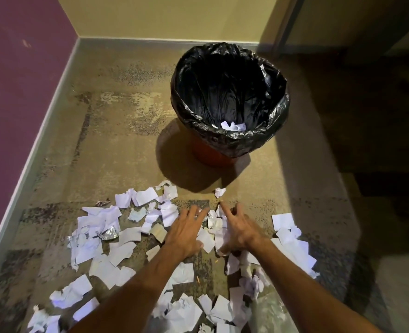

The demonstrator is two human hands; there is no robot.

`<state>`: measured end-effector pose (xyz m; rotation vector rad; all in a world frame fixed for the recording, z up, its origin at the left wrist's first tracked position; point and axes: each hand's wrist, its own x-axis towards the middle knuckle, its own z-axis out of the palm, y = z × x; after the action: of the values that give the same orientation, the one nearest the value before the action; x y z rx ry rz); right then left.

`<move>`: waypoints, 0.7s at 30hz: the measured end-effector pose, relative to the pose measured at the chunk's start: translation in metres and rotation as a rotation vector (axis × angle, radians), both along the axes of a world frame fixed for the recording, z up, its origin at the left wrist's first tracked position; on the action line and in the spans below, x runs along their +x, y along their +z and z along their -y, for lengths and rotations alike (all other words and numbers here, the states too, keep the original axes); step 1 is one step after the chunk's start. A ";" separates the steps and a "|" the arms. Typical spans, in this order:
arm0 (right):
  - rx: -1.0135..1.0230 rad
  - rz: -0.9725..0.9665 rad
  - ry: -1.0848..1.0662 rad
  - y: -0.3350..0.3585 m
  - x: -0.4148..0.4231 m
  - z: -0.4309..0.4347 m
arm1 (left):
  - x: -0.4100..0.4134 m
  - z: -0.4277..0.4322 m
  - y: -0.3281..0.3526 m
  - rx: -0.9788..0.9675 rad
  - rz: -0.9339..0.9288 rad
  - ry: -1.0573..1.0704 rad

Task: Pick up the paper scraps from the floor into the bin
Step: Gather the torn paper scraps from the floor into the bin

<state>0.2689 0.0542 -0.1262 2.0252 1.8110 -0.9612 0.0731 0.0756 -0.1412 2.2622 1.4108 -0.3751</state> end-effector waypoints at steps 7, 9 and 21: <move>0.051 -0.112 0.013 -0.011 -0.032 0.000 | 0.002 0.004 0.005 0.000 0.052 0.055; 0.058 -0.134 -0.015 -0.011 -0.030 0.002 | -0.001 0.006 0.004 -0.003 0.075 0.082; 0.221 -0.196 -0.199 0.057 0.011 0.003 | -0.004 -0.007 0.067 0.098 0.204 0.180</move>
<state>0.2798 0.0511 -0.0690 2.3566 1.9164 -1.0907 0.0689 0.0822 -0.0738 2.1558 1.5371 -0.0167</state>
